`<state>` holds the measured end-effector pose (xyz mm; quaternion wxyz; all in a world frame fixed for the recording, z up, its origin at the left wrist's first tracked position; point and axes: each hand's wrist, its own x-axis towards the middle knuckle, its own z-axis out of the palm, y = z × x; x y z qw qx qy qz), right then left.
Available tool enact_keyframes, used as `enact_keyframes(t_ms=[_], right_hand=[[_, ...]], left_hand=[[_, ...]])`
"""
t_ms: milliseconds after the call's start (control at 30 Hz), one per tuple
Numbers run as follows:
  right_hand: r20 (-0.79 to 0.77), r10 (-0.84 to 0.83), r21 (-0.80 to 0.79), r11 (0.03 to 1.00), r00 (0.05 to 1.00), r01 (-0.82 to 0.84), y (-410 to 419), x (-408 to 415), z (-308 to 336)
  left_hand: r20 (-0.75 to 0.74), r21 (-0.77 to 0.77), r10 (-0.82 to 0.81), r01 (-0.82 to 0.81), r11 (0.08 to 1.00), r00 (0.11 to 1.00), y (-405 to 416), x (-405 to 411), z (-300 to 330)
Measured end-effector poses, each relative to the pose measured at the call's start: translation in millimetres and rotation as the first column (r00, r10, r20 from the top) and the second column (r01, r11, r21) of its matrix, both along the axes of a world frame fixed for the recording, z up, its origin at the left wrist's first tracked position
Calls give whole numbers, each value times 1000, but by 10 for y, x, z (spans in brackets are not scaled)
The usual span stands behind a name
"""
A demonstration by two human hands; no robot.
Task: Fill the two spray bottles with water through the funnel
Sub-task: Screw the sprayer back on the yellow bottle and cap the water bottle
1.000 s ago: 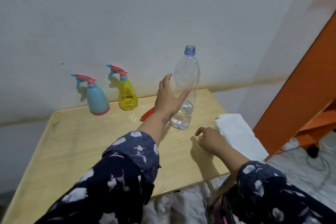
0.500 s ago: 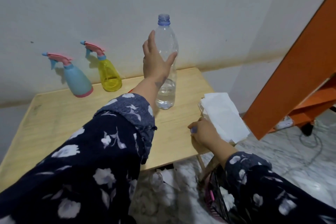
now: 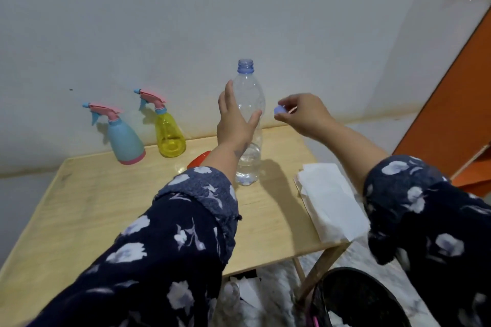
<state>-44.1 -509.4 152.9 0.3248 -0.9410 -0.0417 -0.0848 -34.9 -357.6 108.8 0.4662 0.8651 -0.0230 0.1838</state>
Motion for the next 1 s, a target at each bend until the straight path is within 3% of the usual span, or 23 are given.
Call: enact_keyframes(t_ms=[100,300,500,600,667,800,867,933,1000], right_hand=[[121,29,23,999,992,-32,135,122,464],[203,186,-111,980,961,-166,449,316,800],[63,306,-376,889,950,-262,590,456,1045],[-22,279,-513,821,960,-250,613,534,1158],[9,233,-529,826,972,-193,614,583,1147],[23,222,-333,921,975,-202,564,614,982],[-93,269,-67,959,958,-276,494,583,894],[-192,334,218,931,923,-291,437,541,805],[-139,330,340,902,934,-268,429,557,698]], left_hand=[[2,-9,-9,9,1000,1000,0,-6,-3],[-13,-23,-6,6,1000,1000,8,-4,-20],[-23,-25,0,0,1000,1000,9,29,-19],[-5,-19,-15,15,1000,1000,15,24,-30],[2,-28,-23,23,999,1000,23,27,-36],[-8,-59,-33,32,998,999,67,58,-34],[-9,-63,-50,49,997,999,93,61,-43],[-2,-70,-69,69,995,998,108,59,-54],[2,-83,-74,74,994,997,109,62,-60]])
